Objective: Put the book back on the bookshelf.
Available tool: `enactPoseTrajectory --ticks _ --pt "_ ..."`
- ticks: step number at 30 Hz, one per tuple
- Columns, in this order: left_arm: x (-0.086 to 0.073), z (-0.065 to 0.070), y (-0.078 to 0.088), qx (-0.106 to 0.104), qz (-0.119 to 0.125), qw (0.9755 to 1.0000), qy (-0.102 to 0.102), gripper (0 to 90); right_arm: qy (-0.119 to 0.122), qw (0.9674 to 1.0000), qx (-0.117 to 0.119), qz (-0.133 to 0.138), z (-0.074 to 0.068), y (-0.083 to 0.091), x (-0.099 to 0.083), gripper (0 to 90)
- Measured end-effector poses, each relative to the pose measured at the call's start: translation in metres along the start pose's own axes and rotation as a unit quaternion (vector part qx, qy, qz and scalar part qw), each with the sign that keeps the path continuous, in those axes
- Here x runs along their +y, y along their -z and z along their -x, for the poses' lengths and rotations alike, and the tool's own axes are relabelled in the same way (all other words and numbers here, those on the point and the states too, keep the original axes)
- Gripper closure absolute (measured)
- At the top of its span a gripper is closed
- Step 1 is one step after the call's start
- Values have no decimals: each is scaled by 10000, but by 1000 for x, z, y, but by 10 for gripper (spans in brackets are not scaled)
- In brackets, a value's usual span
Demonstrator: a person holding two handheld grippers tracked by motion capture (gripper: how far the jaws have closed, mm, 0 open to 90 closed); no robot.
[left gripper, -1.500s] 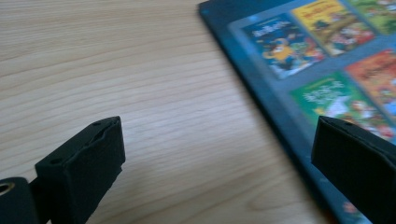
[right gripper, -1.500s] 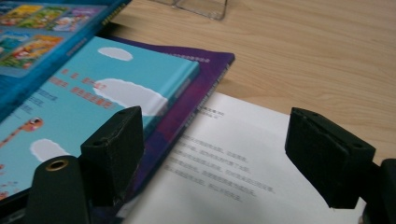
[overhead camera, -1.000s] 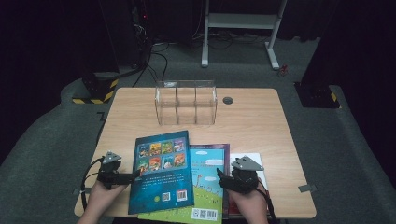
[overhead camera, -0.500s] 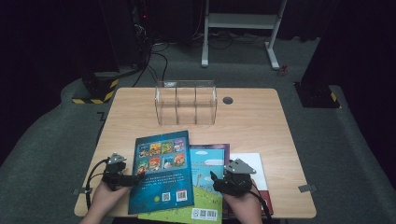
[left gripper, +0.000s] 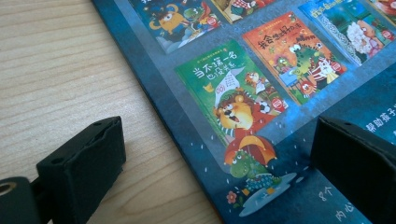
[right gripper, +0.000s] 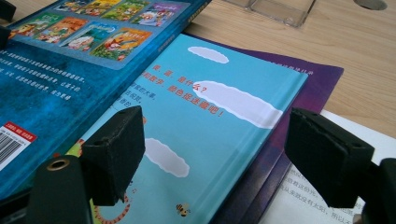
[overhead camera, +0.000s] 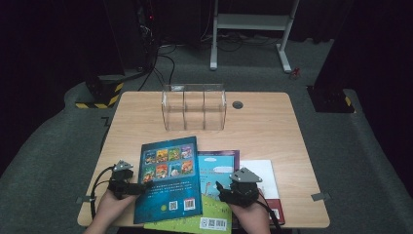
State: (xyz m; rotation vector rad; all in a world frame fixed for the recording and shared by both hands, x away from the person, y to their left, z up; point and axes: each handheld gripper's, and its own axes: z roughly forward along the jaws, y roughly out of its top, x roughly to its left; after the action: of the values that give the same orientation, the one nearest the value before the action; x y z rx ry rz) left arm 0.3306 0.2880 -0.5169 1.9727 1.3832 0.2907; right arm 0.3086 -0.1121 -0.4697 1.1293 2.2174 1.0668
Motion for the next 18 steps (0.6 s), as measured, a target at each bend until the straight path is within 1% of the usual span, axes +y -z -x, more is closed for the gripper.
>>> enactPoseTrajectory --ticks 4,8,18 --pt "0 1 -1 -50 -5 10000 31 34 -17 10000 25 18 0 1 0 202" --pt "0 1 -1 -56 6 10000 37 29 -31 10000 28 8 -1 1 0 202" --pt "0 6 -4 -131 20 9999 13 11 -28 10000 75 34 -3 1 1 203"
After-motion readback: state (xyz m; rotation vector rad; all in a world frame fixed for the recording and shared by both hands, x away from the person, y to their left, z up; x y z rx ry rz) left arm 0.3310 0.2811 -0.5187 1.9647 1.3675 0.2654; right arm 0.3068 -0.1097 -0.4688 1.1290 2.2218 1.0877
